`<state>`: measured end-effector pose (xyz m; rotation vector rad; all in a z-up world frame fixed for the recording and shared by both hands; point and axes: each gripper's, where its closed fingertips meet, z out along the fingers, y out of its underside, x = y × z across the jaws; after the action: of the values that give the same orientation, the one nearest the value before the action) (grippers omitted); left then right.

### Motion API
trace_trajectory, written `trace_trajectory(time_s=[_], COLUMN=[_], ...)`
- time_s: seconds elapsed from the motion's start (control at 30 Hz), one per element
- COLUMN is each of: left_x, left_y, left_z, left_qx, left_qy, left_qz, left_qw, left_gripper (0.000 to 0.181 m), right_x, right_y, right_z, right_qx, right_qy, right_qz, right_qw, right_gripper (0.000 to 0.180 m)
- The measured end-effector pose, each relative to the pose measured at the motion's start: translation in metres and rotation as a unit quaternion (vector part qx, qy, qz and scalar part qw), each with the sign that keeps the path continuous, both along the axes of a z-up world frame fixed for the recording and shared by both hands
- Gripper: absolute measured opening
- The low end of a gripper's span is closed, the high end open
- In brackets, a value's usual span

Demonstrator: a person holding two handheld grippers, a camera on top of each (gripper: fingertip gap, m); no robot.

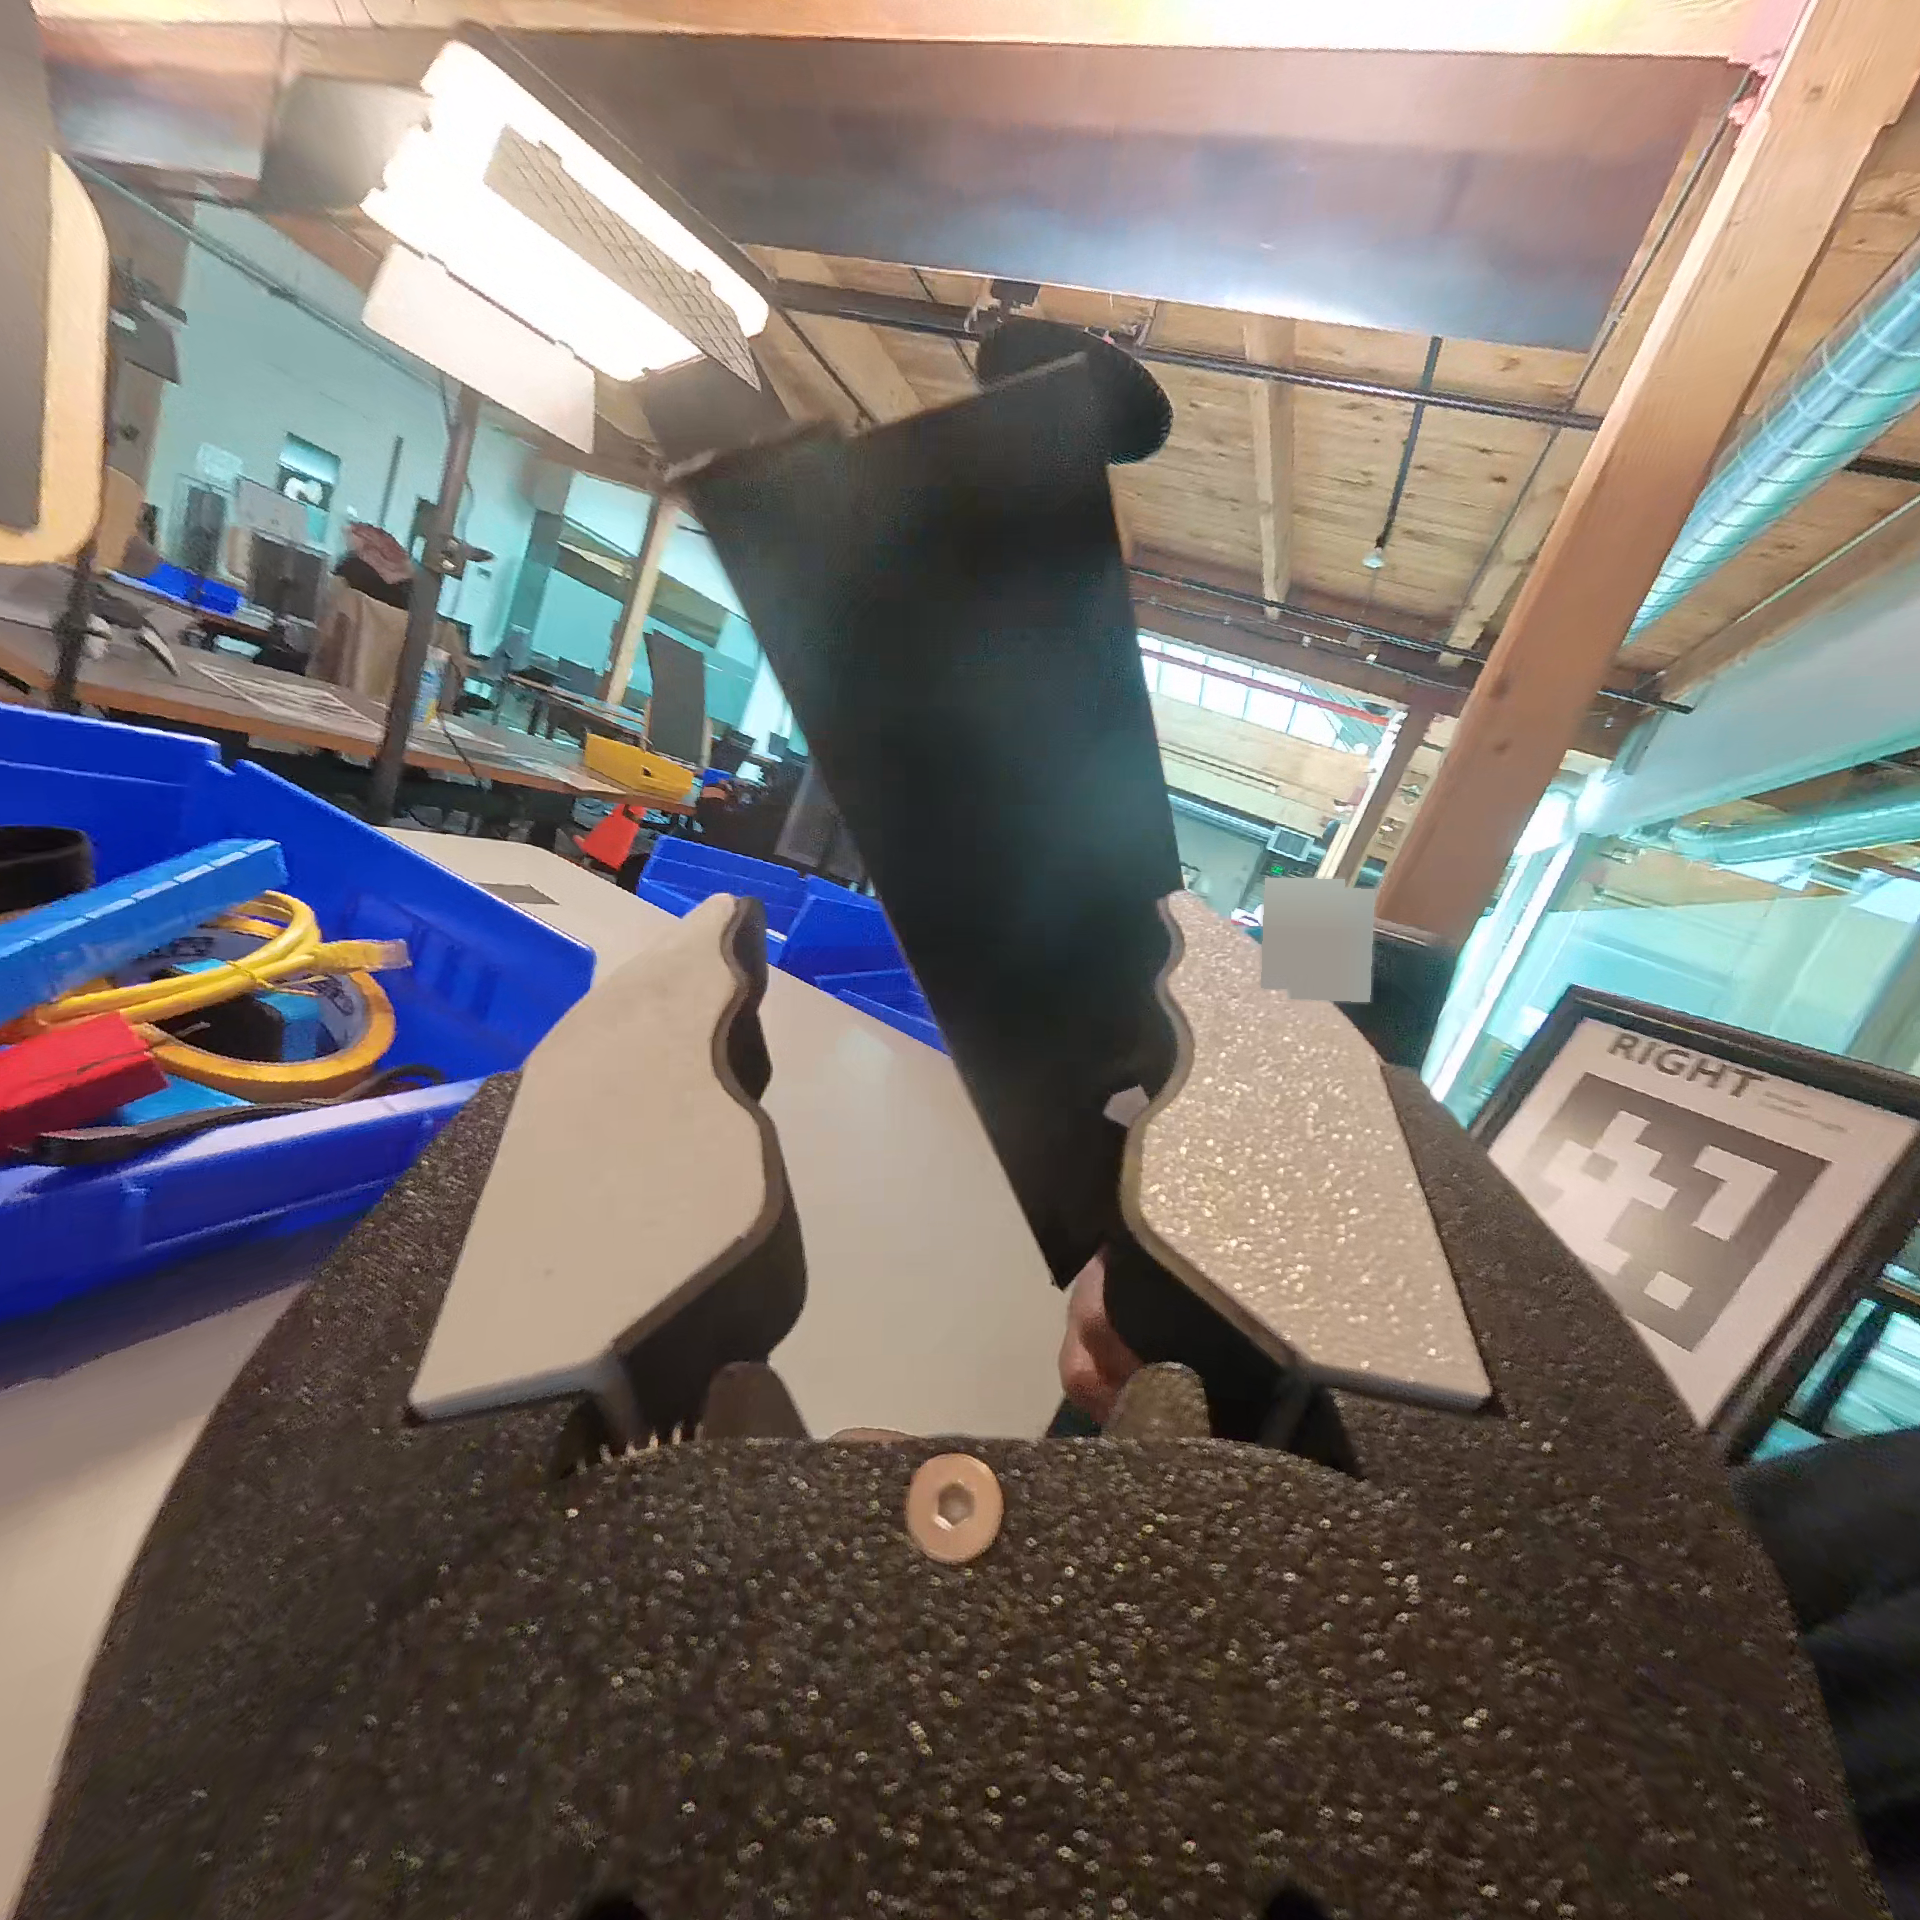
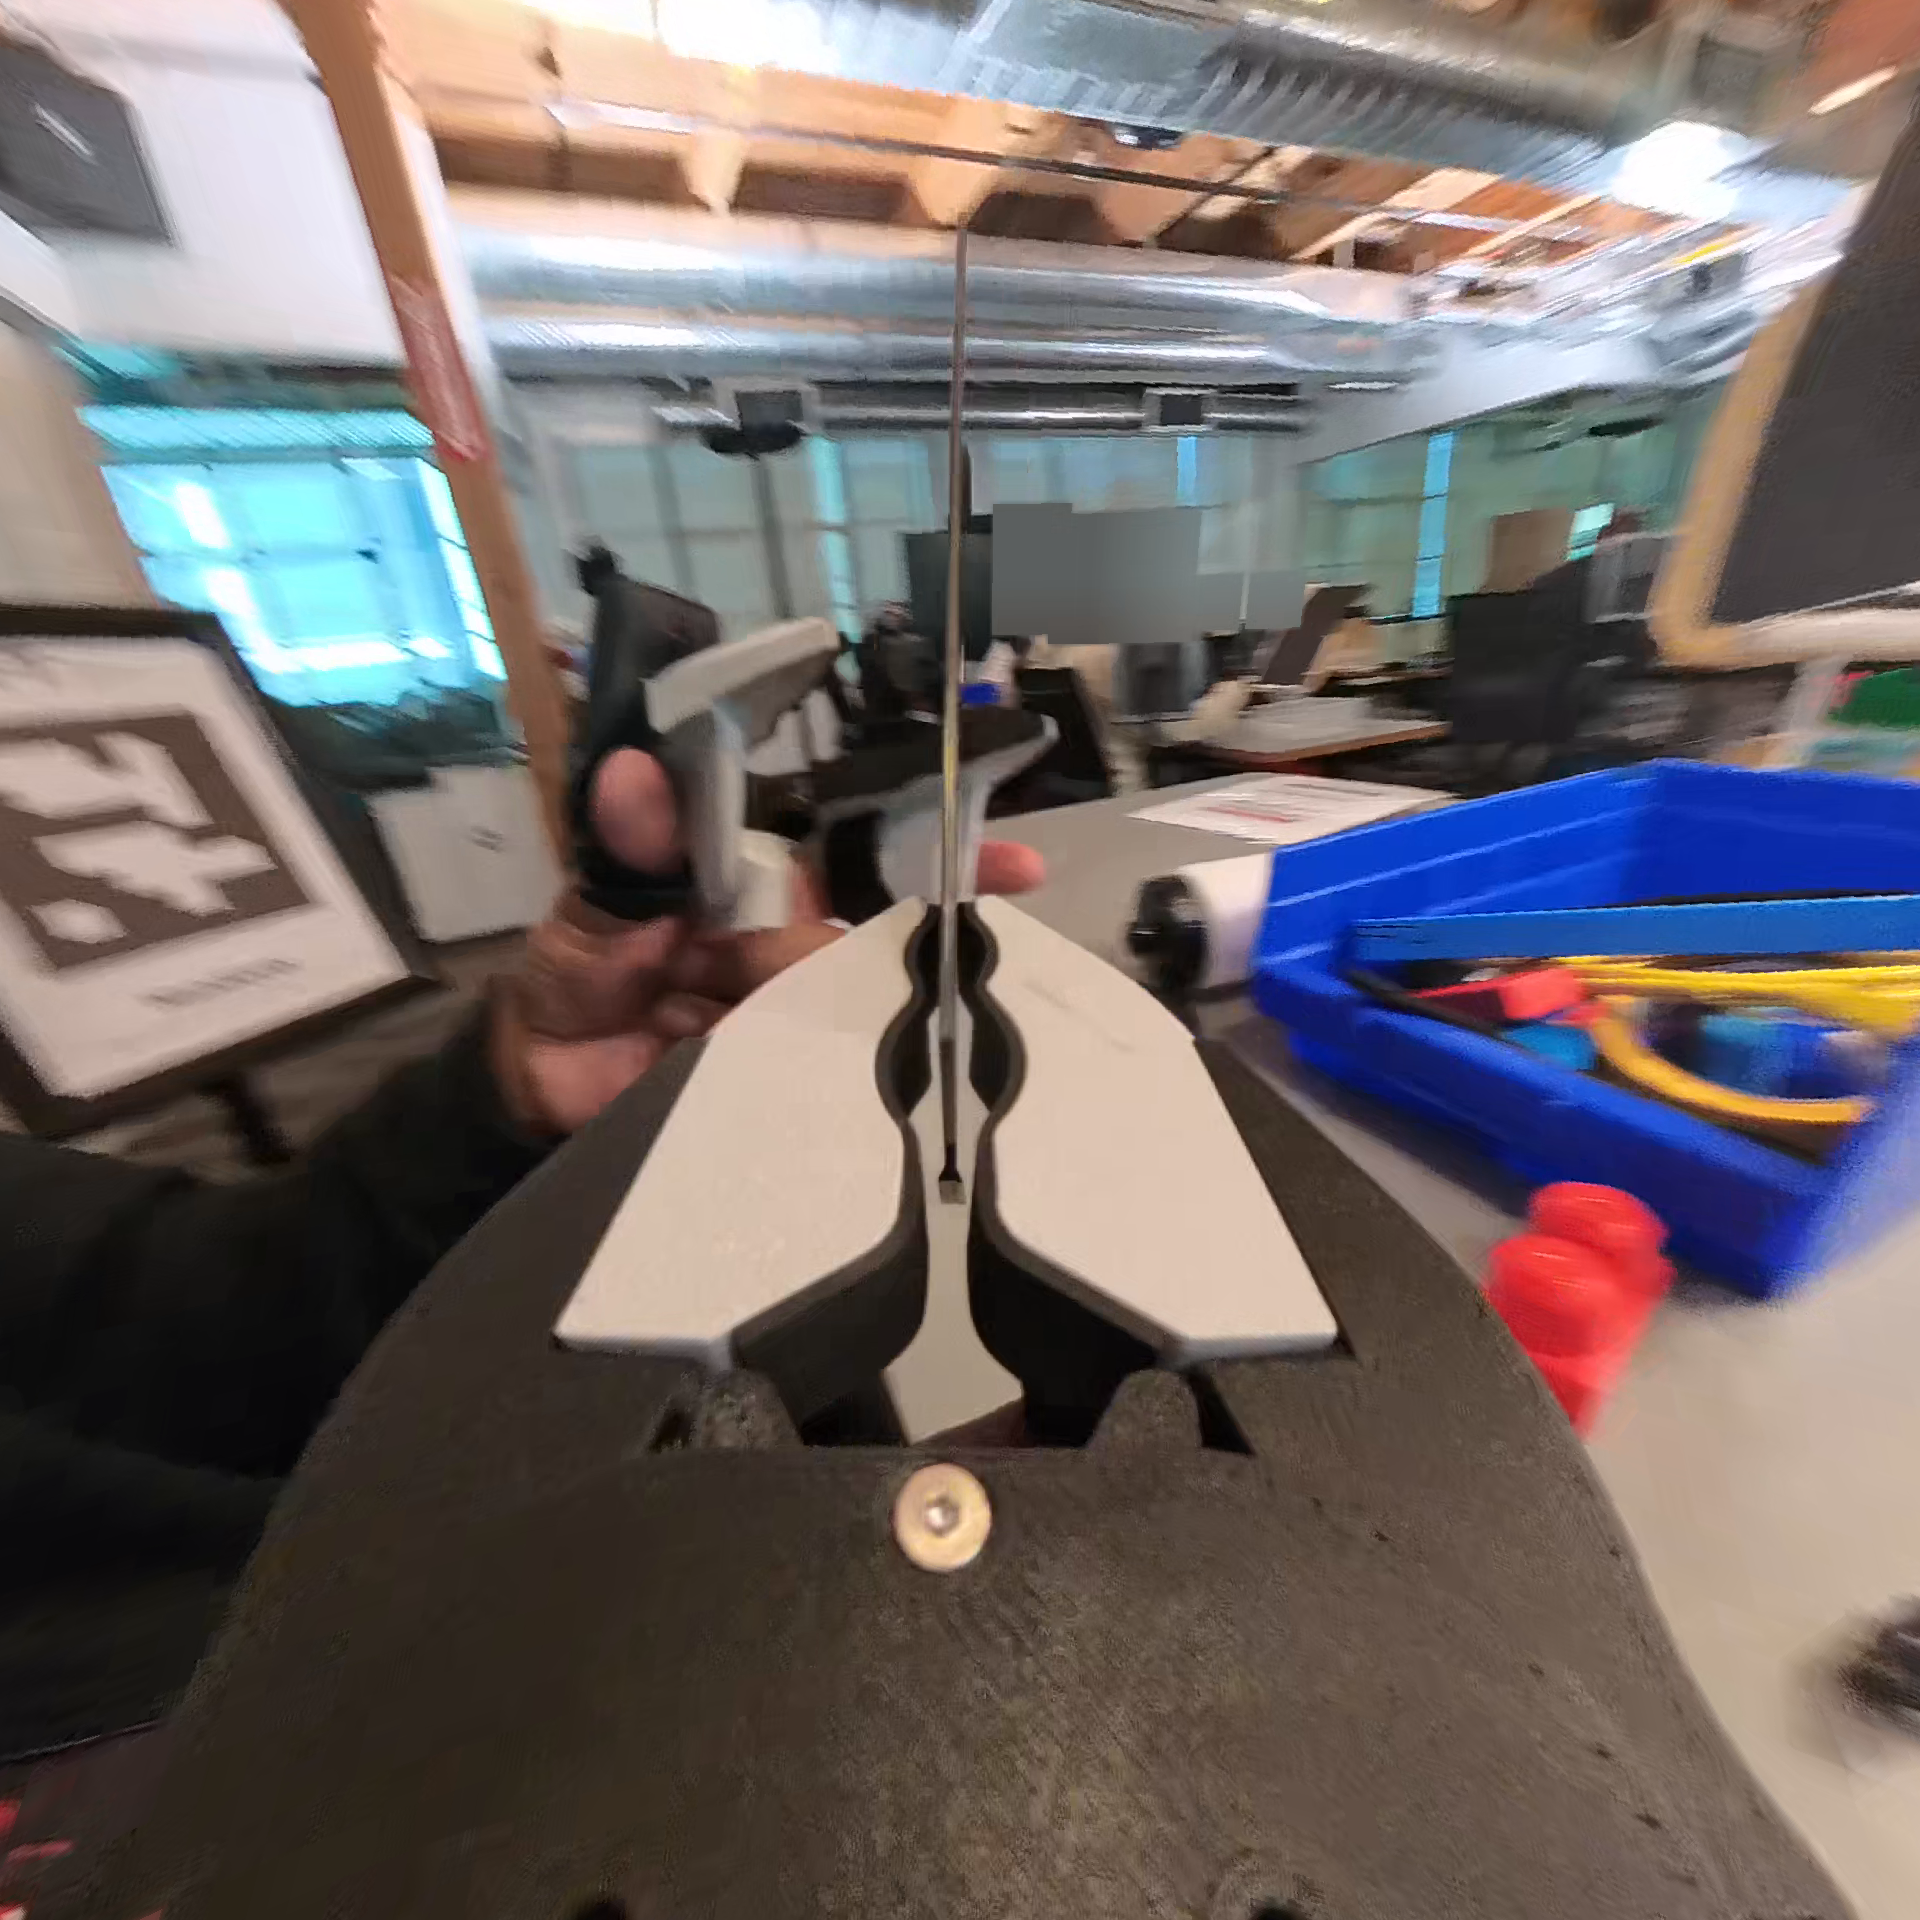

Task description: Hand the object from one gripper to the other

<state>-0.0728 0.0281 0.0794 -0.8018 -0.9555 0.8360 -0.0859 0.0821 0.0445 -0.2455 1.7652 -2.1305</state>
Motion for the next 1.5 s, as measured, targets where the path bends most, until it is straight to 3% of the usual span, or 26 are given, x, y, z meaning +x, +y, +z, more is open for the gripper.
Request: trace_trajectory(time_s=[0.07, 0.17, 0.27, 0.4, 0.47, 0.53, 0.67, 0.73, 0.8, 0.97, 1.07, 1.1, 1.2, 1.33, 1.4, 1.5], left_x=[-0.001, 0.003, 0.004, 0.011, 0.015, 0.017, 0.018, 0.015, 0.014, 0.004, -0.004, -0.008, -0.015, -0.026, -0.022, -0.009], left_y=[0.01, 0.027, 0.022, 0.007, 0.0, -0.001, -0.007, -0.016, -0.014, -0.001, 0.007, 0.007, 0.008, 0.02, 0.026, 0.022], left_z=[-0.002, 0.001, -0.001, 0.007, 0.009, 0.009, 0.005, 0.001, 0.0, -0.006, -0.014, -0.019, -0.028, -0.049, -0.058, -0.048], left_qx=[0.001, -0.014, -0.055, -0.187, -0.289, -0.402, -0.584, -0.62, -0.64, -0.664, -0.677, -0.68, -0.684, -0.677, -0.653, -0.579], left_qy=[0.0, 0.02, 0.011, 0.029, 0.035, 0.043, 0.032, -0.001, -0.004, -0.009, -0.008, -0.017, -0.017, -0.036, -0.05, -0.051], left_qz=[-0.03, -0.068, -0.03, 0.108, 0.201, 0.278, 0.421, 0.468, 0.495, 0.516, 0.504, 0.501, 0.473, 0.333, 0.253, 0.198], left_qw=[1.0, 0.997, 0.998, 0.976, 0.935, 0.872, 0.693, 0.63, 0.588, 0.541, 0.536, 0.536, 0.554, 0.656, 0.712, 0.789], left_gripper=[0.066, 0.015, 0.003, 0.002, 0.002, 0.001, 0.001, 0.002, 0.002, 0.002, 0.002, 0.002, 0.017, 0.049, 0.054, 0.056], right_x=[0.011, 0.021, 0.006, -0.014, -0.012, -0.007, 0.01, 0.019, 0.028, 0.038, 0.027, 0.023, -0.004, -0.031, -0.039, -0.035], right_y=[0.002, -0.002, -0.013, -0.016, -0.012, -0.008, 0.002, 0.004, 0.003, 0.0, 0.001, 0.003, 0.006, 0.01, 0.013, 0.02], right_z=[-0.001, -0.013, -0.024, -0.032, -0.023, -0.013, 0.005, 0.01, 0.012, 0.016, 0.018, 0.02, 0.02, 0.019, 0.021, 0.027], right_qx=[0.013, 0.056, 0.092, 0.114, 0.107, 0.093, 0.075, 0.063, 0.057, 0.047, 0.036, 0.027, 0.016, 0.019, 0.021, 0.011], right_qy=[-0.054, -0.103, -0.101, -0.055, -0.075, -0.097, -0.11, -0.093, -0.071, -0.087, -0.118, -0.127, -0.137, -0.115, -0.067, 0.017], right_qz=[0.069, 0.128, 0.075, -0.001, 0.01, 0.025, 0.057, 0.049, 0.035, 0.005, -0.027, -0.031, -0.092, -0.123, -0.136, -0.116], right_qw=[0.996, 0.985, 0.988, 0.992, 0.991, 0.991, 0.989, 0.992, 0.995, 0.995, 0.992, 0.991, 0.986, 0.986, 0.988, 0.993], right_gripper=[0.001, 0.004, 0.028, 0.039, 0.04, 0.044, 0.056, 0.061, 0.065, 0.069, 0.056, 0.033, 0.004, 0.001, 0.001, 0.001])
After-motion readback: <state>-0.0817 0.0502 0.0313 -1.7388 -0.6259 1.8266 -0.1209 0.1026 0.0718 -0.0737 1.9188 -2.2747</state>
